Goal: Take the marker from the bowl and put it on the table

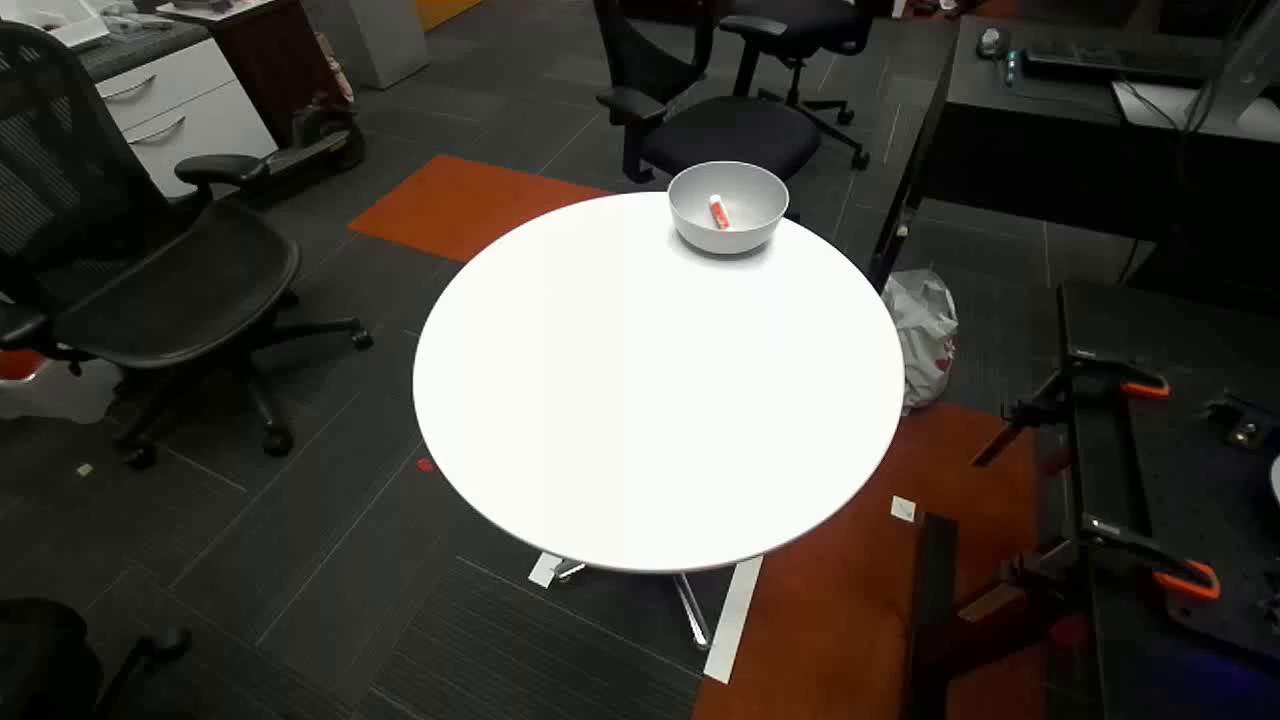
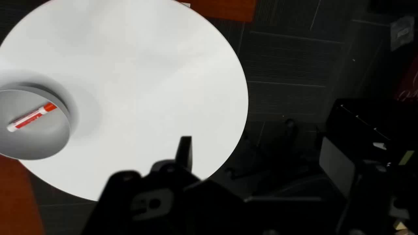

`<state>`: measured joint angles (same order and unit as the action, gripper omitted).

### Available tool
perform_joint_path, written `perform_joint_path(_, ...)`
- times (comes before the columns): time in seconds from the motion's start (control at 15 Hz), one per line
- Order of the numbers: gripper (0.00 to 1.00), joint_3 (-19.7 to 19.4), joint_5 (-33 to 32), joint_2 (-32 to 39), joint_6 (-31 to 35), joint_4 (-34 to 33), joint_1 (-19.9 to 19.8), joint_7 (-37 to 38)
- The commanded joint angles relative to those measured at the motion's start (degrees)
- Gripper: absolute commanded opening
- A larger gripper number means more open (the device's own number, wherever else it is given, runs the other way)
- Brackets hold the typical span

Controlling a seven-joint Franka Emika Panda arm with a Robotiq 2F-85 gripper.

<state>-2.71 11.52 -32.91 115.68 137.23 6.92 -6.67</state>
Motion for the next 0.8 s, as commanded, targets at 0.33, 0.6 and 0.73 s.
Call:
perform_joint_path(0.33,1.00,0.63,0.41,0.05,-0.19,-0.12,-0.80,-0.36)
perform_joint_path(0.6,1.00,0.83,-0.60,1.77,2.51,-0.84,-2.96,2.61)
perform_joint_path(0.73,1.00,0.60,-1.22,3.68,7.49,-1.24,-5.62,6.01)
